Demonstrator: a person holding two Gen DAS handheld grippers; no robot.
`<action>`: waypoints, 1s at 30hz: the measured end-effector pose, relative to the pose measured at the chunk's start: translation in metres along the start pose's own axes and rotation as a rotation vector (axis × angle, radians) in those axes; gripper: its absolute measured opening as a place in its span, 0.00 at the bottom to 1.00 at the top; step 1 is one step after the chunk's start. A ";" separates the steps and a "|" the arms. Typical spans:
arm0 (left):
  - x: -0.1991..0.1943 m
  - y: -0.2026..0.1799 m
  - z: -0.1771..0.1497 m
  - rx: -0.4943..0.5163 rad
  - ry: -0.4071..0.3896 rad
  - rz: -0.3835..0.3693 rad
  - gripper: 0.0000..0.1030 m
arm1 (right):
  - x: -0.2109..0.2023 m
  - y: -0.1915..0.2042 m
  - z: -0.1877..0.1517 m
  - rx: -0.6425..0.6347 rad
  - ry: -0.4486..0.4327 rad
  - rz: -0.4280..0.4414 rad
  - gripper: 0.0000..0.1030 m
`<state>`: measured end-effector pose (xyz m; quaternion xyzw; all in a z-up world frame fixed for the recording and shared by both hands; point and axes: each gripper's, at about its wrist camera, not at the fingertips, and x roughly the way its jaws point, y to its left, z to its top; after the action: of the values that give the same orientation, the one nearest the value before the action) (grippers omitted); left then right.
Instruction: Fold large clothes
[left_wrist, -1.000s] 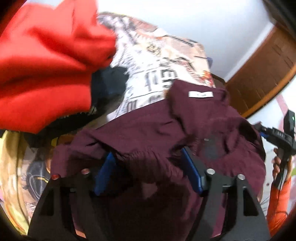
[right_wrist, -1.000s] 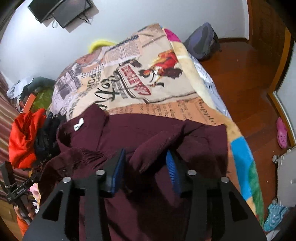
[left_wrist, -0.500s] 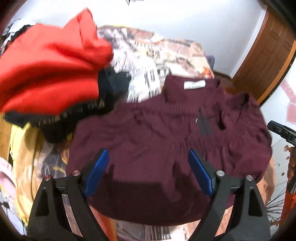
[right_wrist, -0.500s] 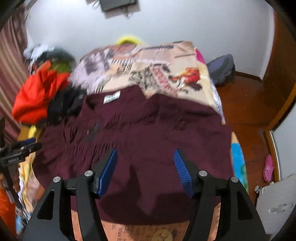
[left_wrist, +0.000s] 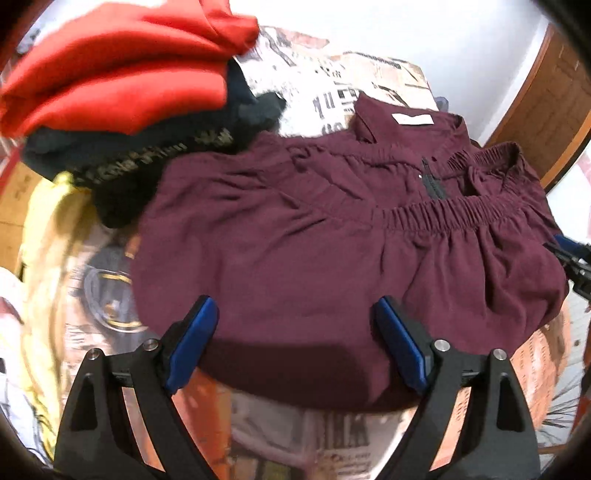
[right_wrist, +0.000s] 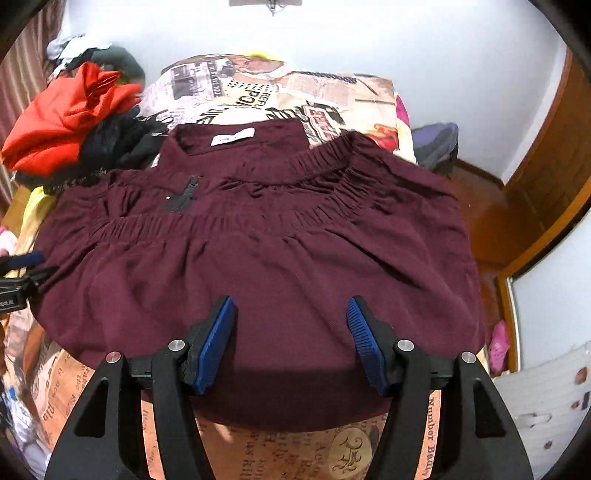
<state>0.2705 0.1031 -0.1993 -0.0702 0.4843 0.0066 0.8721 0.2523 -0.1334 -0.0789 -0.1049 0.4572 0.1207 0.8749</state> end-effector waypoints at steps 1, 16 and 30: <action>-0.006 0.003 -0.001 -0.002 -0.016 0.013 0.86 | -0.003 0.003 0.001 -0.013 -0.011 -0.003 0.58; -0.003 0.097 -0.028 -0.538 0.004 -0.134 0.86 | -0.012 0.065 0.016 -0.077 -0.091 0.125 0.58; 0.071 0.098 -0.025 -0.790 0.085 -0.424 0.85 | 0.010 0.059 0.011 -0.043 -0.031 0.161 0.58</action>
<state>0.2791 0.1933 -0.2833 -0.4954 0.4550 0.0093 0.7399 0.2482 -0.0728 -0.0855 -0.0847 0.4478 0.2021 0.8669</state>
